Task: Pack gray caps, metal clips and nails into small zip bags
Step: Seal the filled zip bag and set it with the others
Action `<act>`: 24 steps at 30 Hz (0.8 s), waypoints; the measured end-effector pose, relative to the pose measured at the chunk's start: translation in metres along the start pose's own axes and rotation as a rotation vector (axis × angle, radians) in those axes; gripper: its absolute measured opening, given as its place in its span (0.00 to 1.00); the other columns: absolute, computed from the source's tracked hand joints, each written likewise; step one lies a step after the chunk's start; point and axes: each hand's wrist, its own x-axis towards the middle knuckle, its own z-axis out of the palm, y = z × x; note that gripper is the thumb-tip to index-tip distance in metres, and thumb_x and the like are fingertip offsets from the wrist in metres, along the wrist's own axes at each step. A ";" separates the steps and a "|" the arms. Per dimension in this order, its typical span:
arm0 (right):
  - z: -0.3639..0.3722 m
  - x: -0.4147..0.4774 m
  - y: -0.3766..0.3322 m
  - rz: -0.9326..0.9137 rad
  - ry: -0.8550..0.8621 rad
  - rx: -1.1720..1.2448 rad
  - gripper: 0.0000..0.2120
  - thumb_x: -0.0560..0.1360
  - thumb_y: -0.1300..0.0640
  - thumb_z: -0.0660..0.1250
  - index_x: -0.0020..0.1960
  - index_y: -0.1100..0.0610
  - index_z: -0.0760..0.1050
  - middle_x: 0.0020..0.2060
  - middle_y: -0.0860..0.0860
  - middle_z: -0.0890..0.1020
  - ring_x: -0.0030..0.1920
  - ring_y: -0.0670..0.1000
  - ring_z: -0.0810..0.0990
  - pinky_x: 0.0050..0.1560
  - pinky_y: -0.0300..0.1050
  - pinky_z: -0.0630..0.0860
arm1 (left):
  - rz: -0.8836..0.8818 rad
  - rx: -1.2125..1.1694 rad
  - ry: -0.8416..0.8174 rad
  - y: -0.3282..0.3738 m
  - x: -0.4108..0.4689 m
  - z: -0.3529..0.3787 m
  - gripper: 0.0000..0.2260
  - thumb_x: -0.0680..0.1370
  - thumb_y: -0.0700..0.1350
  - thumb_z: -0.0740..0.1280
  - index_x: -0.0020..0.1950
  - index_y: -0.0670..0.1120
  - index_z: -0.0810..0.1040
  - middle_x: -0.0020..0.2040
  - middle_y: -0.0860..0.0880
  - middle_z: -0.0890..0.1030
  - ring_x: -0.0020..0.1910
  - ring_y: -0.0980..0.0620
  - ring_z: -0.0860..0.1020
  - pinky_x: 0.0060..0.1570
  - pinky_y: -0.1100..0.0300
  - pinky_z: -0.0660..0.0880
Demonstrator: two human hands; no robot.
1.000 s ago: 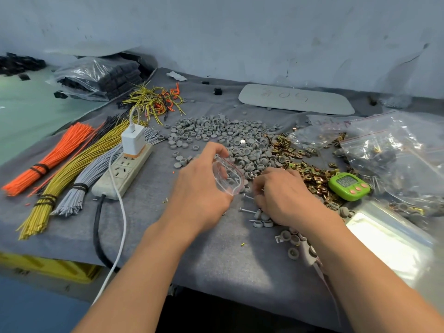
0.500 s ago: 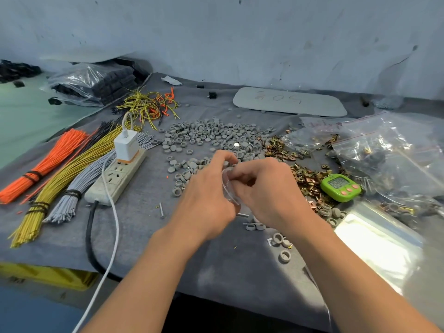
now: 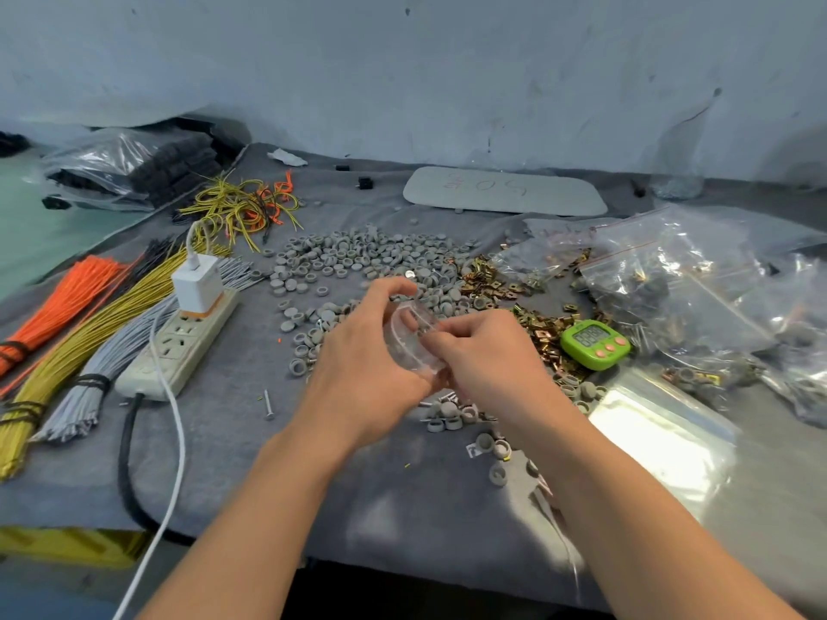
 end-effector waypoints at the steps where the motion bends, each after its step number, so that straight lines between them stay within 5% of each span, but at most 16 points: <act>1: -0.003 0.000 0.001 0.006 0.008 0.062 0.12 0.77 0.53 0.72 0.35 0.52 0.85 0.21 0.48 0.78 0.21 0.45 0.70 0.23 0.36 0.65 | 0.004 -0.007 -0.044 -0.001 0.000 0.000 0.29 0.62 0.54 0.78 0.60 0.66 0.71 0.47 0.61 0.82 0.44 0.62 0.80 0.42 0.65 0.74; 5: -0.014 -0.001 0.003 0.014 -0.072 0.203 0.12 0.77 0.54 0.73 0.36 0.54 0.86 0.26 0.55 0.80 0.23 0.47 0.71 0.30 0.43 0.69 | 0.003 0.023 -0.171 -0.002 -0.001 0.002 0.15 0.67 0.50 0.76 0.50 0.63 0.77 0.43 0.60 0.83 0.42 0.62 0.80 0.36 0.69 0.72; 8: -0.031 0.003 0.009 0.024 0.091 0.259 0.16 0.81 0.47 0.67 0.42 0.56 0.86 0.33 0.57 0.85 0.28 0.48 0.76 0.36 0.48 0.73 | -0.074 0.002 -0.084 -0.006 0.002 0.008 0.14 0.68 0.47 0.76 0.47 0.61 0.77 0.40 0.60 0.83 0.39 0.63 0.79 0.35 0.69 0.70; 11: -0.055 0.016 0.025 -0.072 0.350 -0.216 0.10 0.80 0.51 0.65 0.50 0.52 0.85 0.44 0.49 0.88 0.40 0.43 0.80 0.49 0.47 0.76 | -0.170 -0.113 0.050 -0.008 0.005 0.013 0.15 0.69 0.46 0.77 0.49 0.60 0.77 0.39 0.59 0.83 0.38 0.61 0.80 0.39 0.61 0.75; 13: -0.064 0.024 0.031 -0.044 0.287 -0.546 0.16 0.80 0.58 0.64 0.67 0.49 0.79 0.61 0.54 0.84 0.62 0.55 0.79 0.66 0.53 0.73 | -0.210 -0.145 0.132 -0.005 0.007 0.017 0.15 0.69 0.46 0.77 0.50 0.59 0.76 0.43 0.58 0.84 0.42 0.56 0.82 0.45 0.53 0.79; 16: -0.064 0.034 0.039 -0.060 0.070 -0.834 0.32 0.76 0.65 0.61 0.78 0.47 0.67 0.73 0.54 0.75 0.75 0.57 0.67 0.76 0.56 0.57 | -0.174 -0.098 0.275 0.001 0.012 0.021 0.17 0.69 0.45 0.76 0.50 0.59 0.75 0.45 0.57 0.82 0.44 0.55 0.81 0.45 0.52 0.78; 20: -0.059 0.038 0.049 -0.170 -0.027 -0.965 0.29 0.77 0.63 0.59 0.76 0.48 0.69 0.66 0.53 0.78 0.68 0.58 0.74 0.74 0.55 0.58 | 0.089 0.182 0.364 0.001 0.019 0.028 0.20 0.70 0.40 0.76 0.57 0.54 0.75 0.48 0.58 0.75 0.47 0.53 0.71 0.44 0.54 0.66; 24: -0.061 0.036 0.048 -0.138 0.003 -0.864 0.22 0.74 0.69 0.59 0.61 0.50 0.80 0.54 0.53 0.79 0.53 0.59 0.78 0.55 0.51 0.73 | 0.165 0.335 0.136 0.003 0.018 0.041 0.27 0.70 0.40 0.79 0.65 0.53 0.74 0.51 0.58 0.74 0.50 0.55 0.69 0.50 0.57 0.66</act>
